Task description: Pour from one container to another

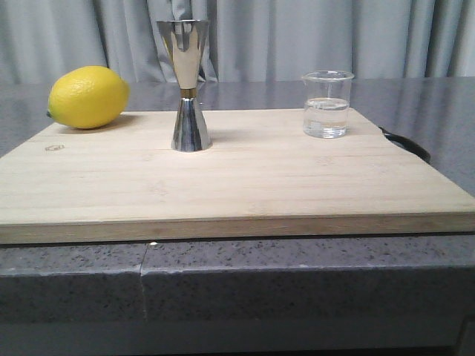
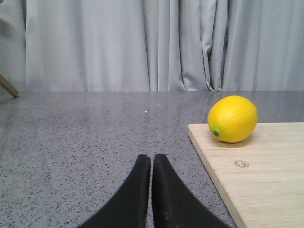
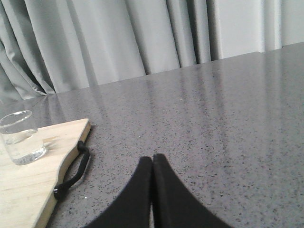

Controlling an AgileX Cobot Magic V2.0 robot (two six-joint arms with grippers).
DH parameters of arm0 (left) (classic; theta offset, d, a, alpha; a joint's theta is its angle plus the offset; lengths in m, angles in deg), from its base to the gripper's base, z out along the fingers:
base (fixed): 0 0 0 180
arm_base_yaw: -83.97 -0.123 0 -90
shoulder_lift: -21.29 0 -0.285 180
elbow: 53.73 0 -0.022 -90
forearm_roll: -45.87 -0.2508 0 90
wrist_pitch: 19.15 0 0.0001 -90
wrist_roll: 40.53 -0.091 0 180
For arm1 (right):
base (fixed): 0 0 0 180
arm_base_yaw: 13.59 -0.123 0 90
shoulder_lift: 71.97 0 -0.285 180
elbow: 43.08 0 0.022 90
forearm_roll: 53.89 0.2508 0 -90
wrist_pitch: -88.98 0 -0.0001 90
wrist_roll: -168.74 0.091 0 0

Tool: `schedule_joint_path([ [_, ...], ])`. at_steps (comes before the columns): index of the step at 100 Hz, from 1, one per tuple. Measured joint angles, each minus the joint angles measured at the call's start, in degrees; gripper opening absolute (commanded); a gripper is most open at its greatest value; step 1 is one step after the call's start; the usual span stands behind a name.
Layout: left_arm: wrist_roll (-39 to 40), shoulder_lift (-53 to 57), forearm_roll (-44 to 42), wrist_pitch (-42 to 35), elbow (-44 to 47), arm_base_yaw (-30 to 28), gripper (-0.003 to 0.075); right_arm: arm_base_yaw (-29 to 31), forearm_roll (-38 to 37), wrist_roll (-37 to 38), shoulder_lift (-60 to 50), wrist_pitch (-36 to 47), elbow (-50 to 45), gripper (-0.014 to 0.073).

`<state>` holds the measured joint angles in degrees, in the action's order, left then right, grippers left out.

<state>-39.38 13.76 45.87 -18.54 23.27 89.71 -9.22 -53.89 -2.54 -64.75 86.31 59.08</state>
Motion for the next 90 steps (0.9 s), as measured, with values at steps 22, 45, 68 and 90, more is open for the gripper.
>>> schedule_joint_path([
  [22,0.0,0.0,0.0,0.0,0.0,0.0,-0.0019,0.0,0.0,0.0,0.0,0.0,0.0,-0.007],
  [45,0.0,0.0,0.0,0.0,0.0,0.0,-0.0019,0.0,0.0,0.0,0.0,0.0,0.0,-0.007],
  [68,0.0,0.0,0.0,0.0,0.0,0.0,-0.0019,0.0,0.0,0.0,0.0,0.0,0.0,-0.007],
  [90,0.0,0.0,0.0,0.0,0.0,0.0,-0.0019,0.0,-1.6,-0.2,0.0,0.0,0.0,-0.007],
])
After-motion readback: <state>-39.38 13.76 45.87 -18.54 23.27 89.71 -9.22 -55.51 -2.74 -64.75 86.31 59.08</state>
